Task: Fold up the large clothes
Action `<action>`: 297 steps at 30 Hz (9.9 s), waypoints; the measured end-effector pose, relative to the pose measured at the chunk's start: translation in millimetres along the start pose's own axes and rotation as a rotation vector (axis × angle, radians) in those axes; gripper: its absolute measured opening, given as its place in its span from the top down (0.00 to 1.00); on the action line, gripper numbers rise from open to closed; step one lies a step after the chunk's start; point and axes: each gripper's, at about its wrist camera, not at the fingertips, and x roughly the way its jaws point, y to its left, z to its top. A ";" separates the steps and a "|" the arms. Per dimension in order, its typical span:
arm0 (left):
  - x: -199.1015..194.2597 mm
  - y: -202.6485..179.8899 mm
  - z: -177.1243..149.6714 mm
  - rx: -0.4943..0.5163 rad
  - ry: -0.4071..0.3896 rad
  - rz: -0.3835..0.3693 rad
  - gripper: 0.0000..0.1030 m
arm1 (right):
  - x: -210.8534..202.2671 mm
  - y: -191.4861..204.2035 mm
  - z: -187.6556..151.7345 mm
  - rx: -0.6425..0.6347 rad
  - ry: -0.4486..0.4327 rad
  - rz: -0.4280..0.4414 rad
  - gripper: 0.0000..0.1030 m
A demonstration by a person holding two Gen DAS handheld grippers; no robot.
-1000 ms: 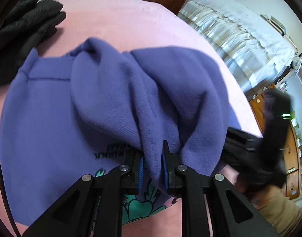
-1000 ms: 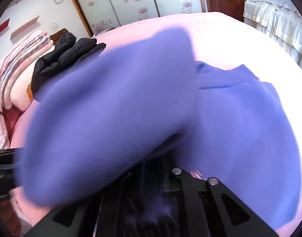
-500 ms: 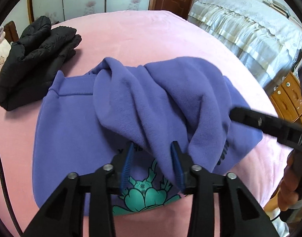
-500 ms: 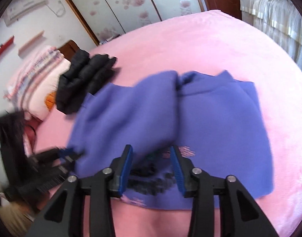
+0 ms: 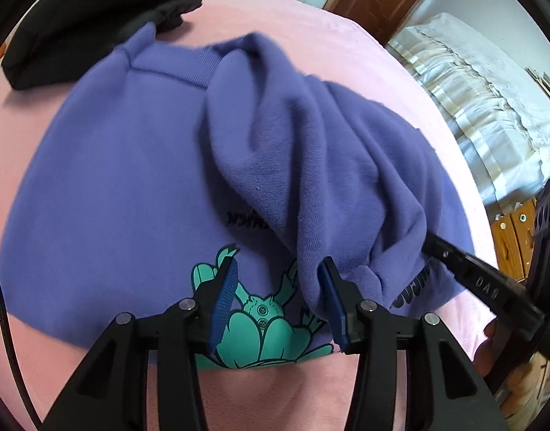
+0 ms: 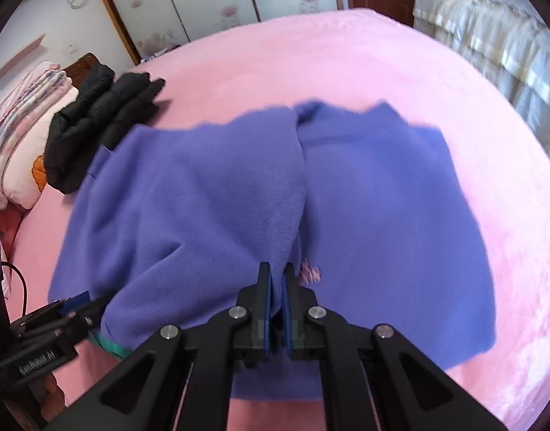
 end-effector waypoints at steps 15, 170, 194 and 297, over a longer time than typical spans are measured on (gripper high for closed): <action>-9.1 -10.9 -3.9 0.060 -0.061 0.078 0.43 | 8.9 14.5 -17.4 -0.071 -0.032 -0.063 0.91; -54.7 -88.7 105.7 0.166 -0.276 0.098 0.36 | -65.6 -140.4 5.1 0.072 0.022 0.110 0.76; 39.5 -198.8 135.4 0.358 -0.078 0.188 0.73 | -60.7 -138.2 67.3 0.119 -0.068 0.124 0.58; -15.0 -93.2 70.2 0.086 0.141 -0.293 0.13 | -51.6 -139.3 37.6 0.054 0.019 0.100 0.19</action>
